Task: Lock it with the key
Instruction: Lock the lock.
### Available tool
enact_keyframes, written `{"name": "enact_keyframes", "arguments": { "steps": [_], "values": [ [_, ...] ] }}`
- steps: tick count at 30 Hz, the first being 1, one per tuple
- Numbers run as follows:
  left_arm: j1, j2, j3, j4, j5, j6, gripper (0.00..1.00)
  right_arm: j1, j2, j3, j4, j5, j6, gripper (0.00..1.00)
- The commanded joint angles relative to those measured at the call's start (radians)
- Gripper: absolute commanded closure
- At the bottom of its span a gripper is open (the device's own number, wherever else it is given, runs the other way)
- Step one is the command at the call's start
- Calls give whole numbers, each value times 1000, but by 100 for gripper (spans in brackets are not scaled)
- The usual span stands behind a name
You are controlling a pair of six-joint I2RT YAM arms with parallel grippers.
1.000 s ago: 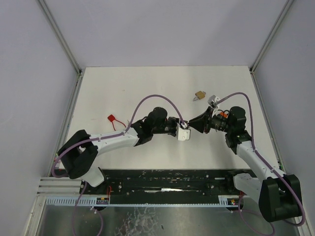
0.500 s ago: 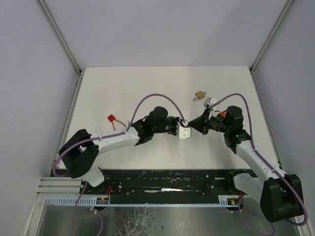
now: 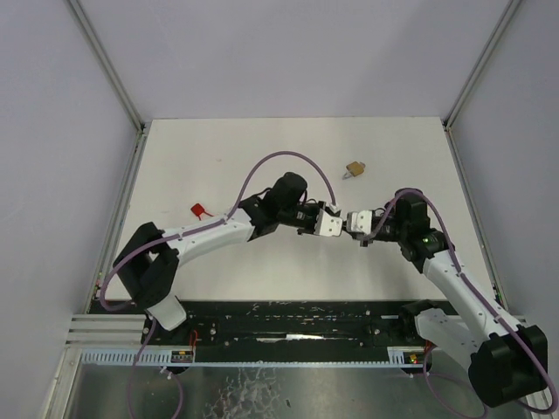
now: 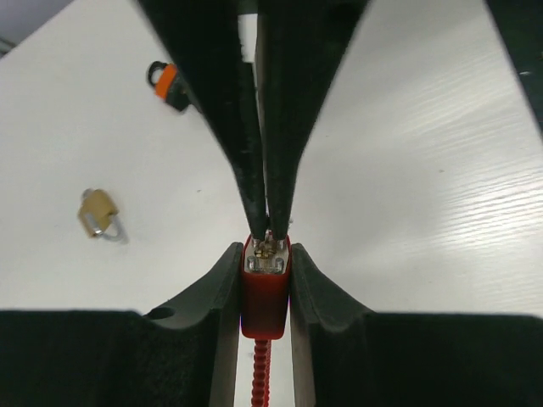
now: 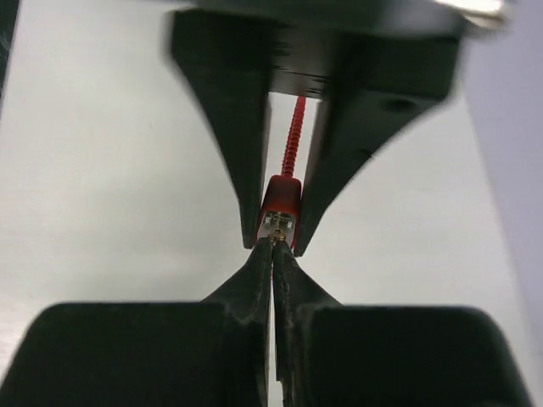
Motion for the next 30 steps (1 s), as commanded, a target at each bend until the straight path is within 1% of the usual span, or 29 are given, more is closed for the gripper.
{"name": "enact_keyframes", "arguments": {
  "steps": [1, 4, 6, 8, 10, 13, 16, 21, 26, 28, 29, 30],
  "values": [
    [33, 45, 156, -197, 228, 55, 100, 20, -23, 72, -404, -3, -695, 100],
    [39, 100, 224, -306, 282, 84, 100, 19, -56, 69, -469, 2, -823, 100],
    [40, 118, 237, -322, 276, 88, 100, 20, -78, 60, -479, 10, -850, 100],
    [41, 116, 220, -293, 264, 79, 100, 18, -93, 52, -450, 3, -784, 100],
    [40, 95, 180, -223, 241, 59, 100, 17, -98, 48, -389, -25, -638, 100],
    [42, 49, 90, -99, 198, 42, 100, -12, -110, 66, -336, -67, -472, 100],
    [43, 20, 44, -42, 166, 41, 100, -64, -127, 86, -332, -129, -397, 100],
    [41, 16, 32, -23, 128, 44, 100, -128, -147, 102, -335, -215, -323, 100],
    [35, 13, 22, 0, 85, 37, 100, -141, -147, 74, -253, -258, -199, 100],
    [32, 14, 20, 3, 72, 38, 100, -143, -144, 64, -231, -264, -188, 100],
    [31, 14, 19, 3, 69, 38, 100, -143, -144, 58, -209, -259, -143, 100],
    [30, 12, 17, 8, 69, 38, 100, -143, -143, 47, -167, -252, -93, 95]
  ]
}}
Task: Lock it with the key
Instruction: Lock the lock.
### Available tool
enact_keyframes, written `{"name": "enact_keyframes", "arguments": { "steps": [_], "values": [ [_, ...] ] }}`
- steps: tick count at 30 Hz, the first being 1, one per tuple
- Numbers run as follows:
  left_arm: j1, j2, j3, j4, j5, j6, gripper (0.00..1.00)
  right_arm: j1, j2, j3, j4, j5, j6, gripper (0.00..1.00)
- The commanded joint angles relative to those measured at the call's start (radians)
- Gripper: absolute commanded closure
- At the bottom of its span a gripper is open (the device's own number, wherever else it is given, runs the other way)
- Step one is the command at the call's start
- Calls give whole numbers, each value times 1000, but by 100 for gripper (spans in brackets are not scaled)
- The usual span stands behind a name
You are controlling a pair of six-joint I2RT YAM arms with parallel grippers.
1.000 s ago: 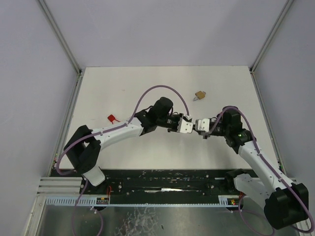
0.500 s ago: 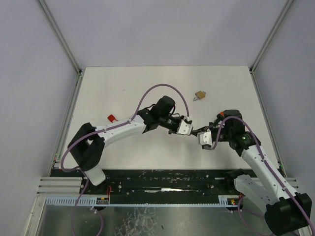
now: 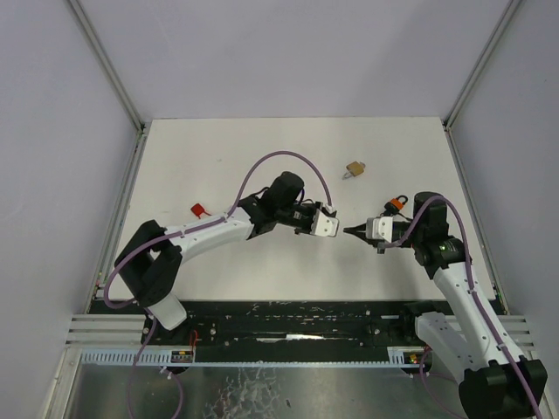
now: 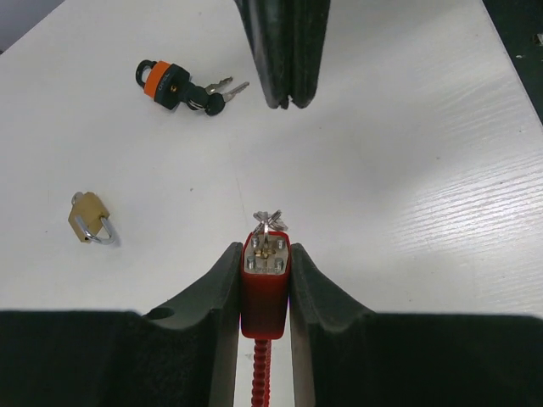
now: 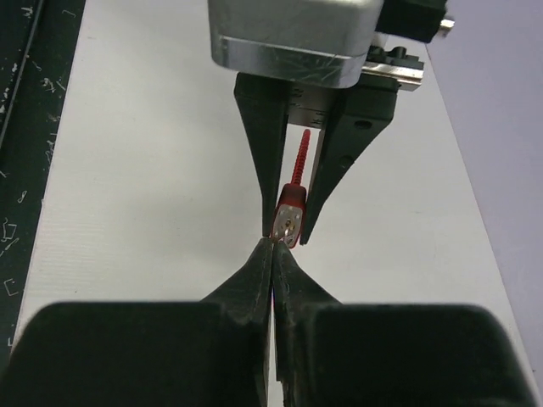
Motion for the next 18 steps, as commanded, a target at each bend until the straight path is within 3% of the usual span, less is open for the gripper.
{"name": "enact_keyframes", "arguments": {
  "steps": [1, 3, 6, 11, 18],
  "values": [
    [-5, -23, -7, 57, -36, -8, 100, -5, 1, -22, 165, -48, 202, 86],
    [-6, -28, -13, 67, -33, -9, 100, -5, 14, -80, 298, -72, 318, 70],
    [-8, -31, -15, 71, -25, -12, 100, -4, 37, -185, 609, -54, 584, 61],
    [-7, -30, -13, 73, -5, -14, 100, 29, 83, -183, 605, -12, 518, 60],
    [-7, -23, -4, 70, 8, -20, 100, 60, 105, -217, 793, 20, 656, 63]
  ]
}}
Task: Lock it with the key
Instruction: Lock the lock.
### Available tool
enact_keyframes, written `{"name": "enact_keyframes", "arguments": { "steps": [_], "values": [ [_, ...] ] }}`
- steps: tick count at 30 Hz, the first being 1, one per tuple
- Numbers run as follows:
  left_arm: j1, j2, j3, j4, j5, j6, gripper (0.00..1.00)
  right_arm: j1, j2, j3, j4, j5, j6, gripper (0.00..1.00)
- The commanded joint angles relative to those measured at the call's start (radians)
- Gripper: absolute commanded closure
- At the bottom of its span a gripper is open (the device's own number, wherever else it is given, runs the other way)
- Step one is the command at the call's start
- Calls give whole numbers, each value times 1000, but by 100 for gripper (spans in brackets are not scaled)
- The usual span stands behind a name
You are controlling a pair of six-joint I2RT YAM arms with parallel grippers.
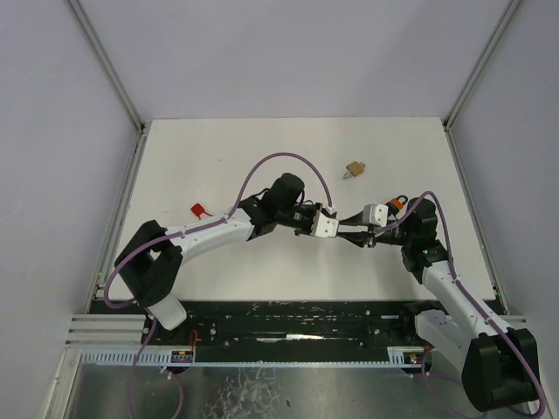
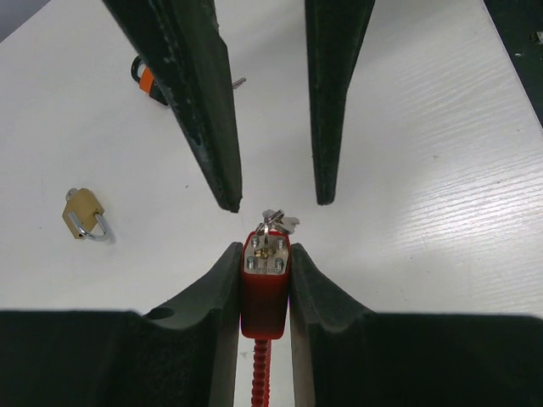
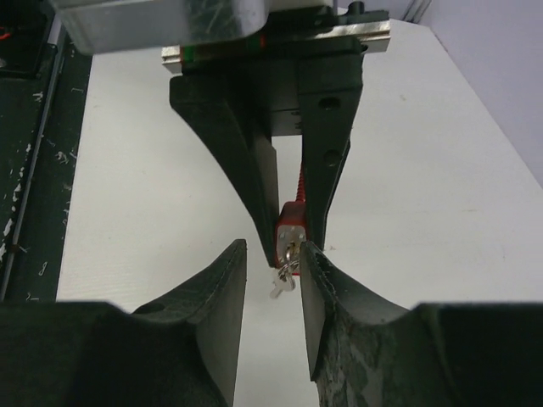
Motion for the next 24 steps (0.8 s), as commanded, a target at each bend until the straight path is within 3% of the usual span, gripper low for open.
{"name": "enact_keyframes", "arguments": {
  "steps": [1, 18, 24],
  "values": [
    [-3, -22, 6, 64, 29, -13, 100, 25, 18, -2, 162, 49, 104, 63],
    [-3, -14, 14, 72, 26, -27, 100, 70, 85, 11, 115, 199, 70, 68],
    [-4, -14, 15, 76, 21, -35, 100, 79, 91, 13, 107, 210, 66, 76]
  ]
}}
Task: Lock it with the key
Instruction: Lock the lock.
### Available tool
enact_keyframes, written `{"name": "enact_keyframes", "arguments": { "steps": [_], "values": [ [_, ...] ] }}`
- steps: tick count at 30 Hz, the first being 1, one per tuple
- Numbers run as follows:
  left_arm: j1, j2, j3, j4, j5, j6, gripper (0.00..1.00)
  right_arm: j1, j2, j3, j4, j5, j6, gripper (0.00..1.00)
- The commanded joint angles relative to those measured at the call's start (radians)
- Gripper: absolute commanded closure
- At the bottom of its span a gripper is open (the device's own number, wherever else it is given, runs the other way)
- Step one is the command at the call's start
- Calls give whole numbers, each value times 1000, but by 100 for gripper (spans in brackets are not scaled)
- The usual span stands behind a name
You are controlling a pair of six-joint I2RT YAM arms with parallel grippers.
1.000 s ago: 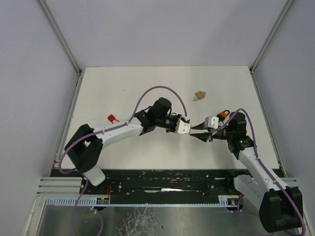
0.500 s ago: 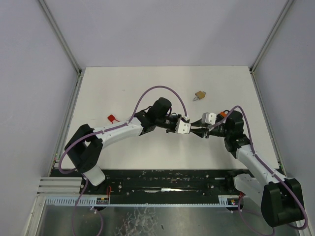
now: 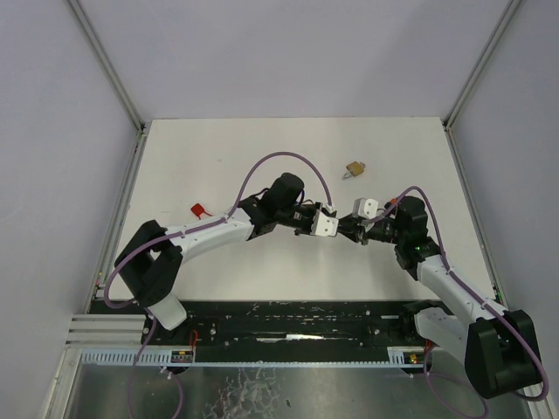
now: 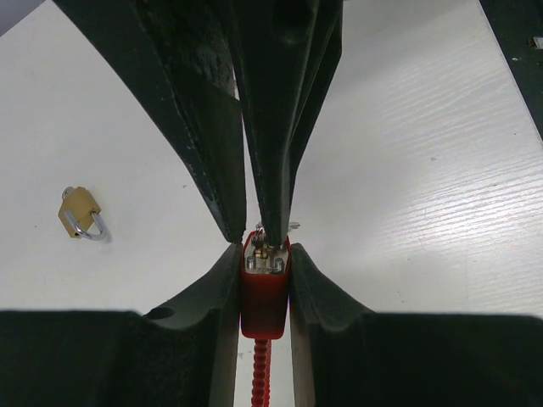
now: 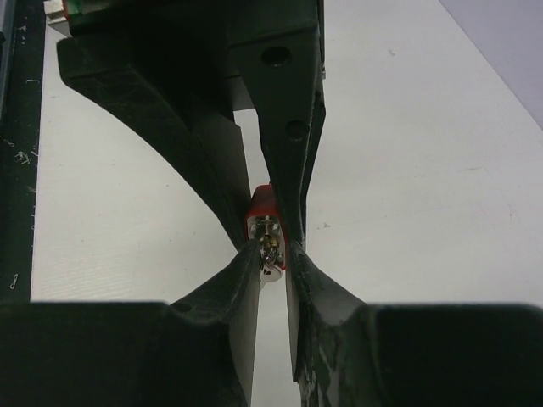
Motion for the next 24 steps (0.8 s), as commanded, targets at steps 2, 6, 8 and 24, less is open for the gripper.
{"name": "enact_keyframes", "arguments": {
  "steps": [2, 6, 8, 24],
  "values": [
    [-4, -12, 14, 81, 8, -21, 100, 15, 3, 15, 11, 31, -12, 79],
    [-5, -7, 22, 83, -6, -35, 100, 24, -7, 16, -24, 5, -60, 89],
    [-4, -5, 25, 83, -8, -41, 100, 27, -9, 19, -41, -1, -80, 89],
    [6, 2, 29, 67, -41, -15, 100, 36, -128, 110, -306, 102, -367, 100]
  ]
}}
